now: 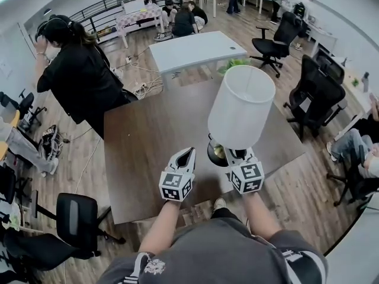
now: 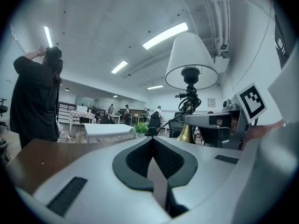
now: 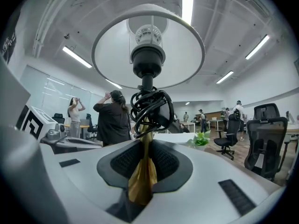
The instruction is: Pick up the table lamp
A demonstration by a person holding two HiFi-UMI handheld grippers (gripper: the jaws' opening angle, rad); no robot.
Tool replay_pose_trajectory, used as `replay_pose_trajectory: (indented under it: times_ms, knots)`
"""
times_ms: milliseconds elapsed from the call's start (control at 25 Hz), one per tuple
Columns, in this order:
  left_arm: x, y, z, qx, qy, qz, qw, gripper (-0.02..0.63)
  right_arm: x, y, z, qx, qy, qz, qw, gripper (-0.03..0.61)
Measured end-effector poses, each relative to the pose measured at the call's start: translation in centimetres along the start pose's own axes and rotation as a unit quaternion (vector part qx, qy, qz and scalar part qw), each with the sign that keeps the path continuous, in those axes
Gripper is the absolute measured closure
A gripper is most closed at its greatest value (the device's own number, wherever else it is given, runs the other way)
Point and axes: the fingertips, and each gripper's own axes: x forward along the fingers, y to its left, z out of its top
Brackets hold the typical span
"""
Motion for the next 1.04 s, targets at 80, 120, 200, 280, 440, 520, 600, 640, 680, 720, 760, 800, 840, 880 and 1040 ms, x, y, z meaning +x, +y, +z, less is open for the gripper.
replay_pose_trajectory:
  times_ms: [80, 120, 200, 280, 440, 520, 600, 640, 680, 720, 760, 800, 840, 880, 1040]
  knots:
    - [-0.3, -0.4, 0.2, 0.002, -0.002, -0.001, 1.0000, 0.606, -0.3, 0.1, 0.3, -0.004, -0.001, -0.001, 1.000, 0.483]
    - [-0.4, -0.5, 0.2, 0.003, -0.002, 0.000, 1.0000, 0.606, -0.5, 0.2, 0.3, -0.007, -0.001, -0.002, 1.000, 0.483]
    - [-0.8, -0.6, 0.2, 0.002, -0.003, 0.000, 1.0000, 0.606, -0.7, 0.5, 0.3, -0.011, 0.000, -0.002, 1.000, 0.483]
    - [-1.1, -0.7, 0.2, 0.004, -0.003, 0.000, 1.0000, 0.606, -0.9, 0.9, 0.5, -0.011, -0.002, -0.001, 1.000, 0.483]
    - [-1.5, -0.8, 0.1, 0.006, -0.003, 0.000, 1.0000, 0.606, -1.0, 1.3, 0.5, -0.009, -0.004, 0.001, 1.000, 0.483]
    - [-1.6, -0.9, -0.2, 0.006, -0.002, 0.000, 1.0000, 0.606, -1.0, 1.4, 0.3, -0.010, -0.003, 0.002, 1.000, 0.483]
    - [-1.5, -0.9, -0.3, 0.006, -0.001, 0.001, 1.0000, 0.606, -0.9, 1.4, 0.2, -0.011, -0.002, 0.002, 1.000, 0.483]
    - [-1.5, -0.9, -0.3, 0.007, -0.001, 0.002, 1.0000, 0.606, -1.0, 1.3, 0.2, -0.011, -0.002, 0.002, 1.000, 0.483]
    - [-1.5, -1.0, -0.2, 0.008, -0.004, 0.004, 1.0000, 0.607, -1.0, 1.2, 0.2, -0.011, -0.002, 0.002, 1.000, 0.483]
    - [-1.5, -1.1, -0.1, 0.010, -0.007, 0.007, 0.9999, 0.606, -1.1, 1.1, 0.2, -0.011, -0.002, 0.002, 1.000, 0.483]
    - [-1.5, -1.2, 0.0, 0.012, -0.011, 0.010, 0.9998, 0.607, -1.1, 1.0, 0.2, -0.011, -0.003, 0.002, 1.000, 0.483]
    - [-1.4, -1.2, 0.2, 0.015, -0.014, 0.012, 0.9997, 0.606, -1.1, 1.0, 0.2, -0.012, -0.003, 0.003, 1.000, 0.483]
    - [-1.3, -1.3, 0.3, 0.017, -0.017, 0.012, 0.9996, 0.606, -1.0, 0.9, 0.3, -0.013, -0.004, 0.003, 1.000, 0.483]
    - [-1.2, -1.2, 0.5, 0.018, -0.018, 0.012, 0.9996, 0.606, -0.9, 0.8, 0.4, -0.014, -0.005, 0.003, 1.000, 0.483]
    - [-0.6, -1.1, 0.9, 0.019, -0.020, 0.012, 0.9996, 0.606, -0.6, 0.4, 0.7, -0.014, -0.008, 0.003, 1.000, 0.483]
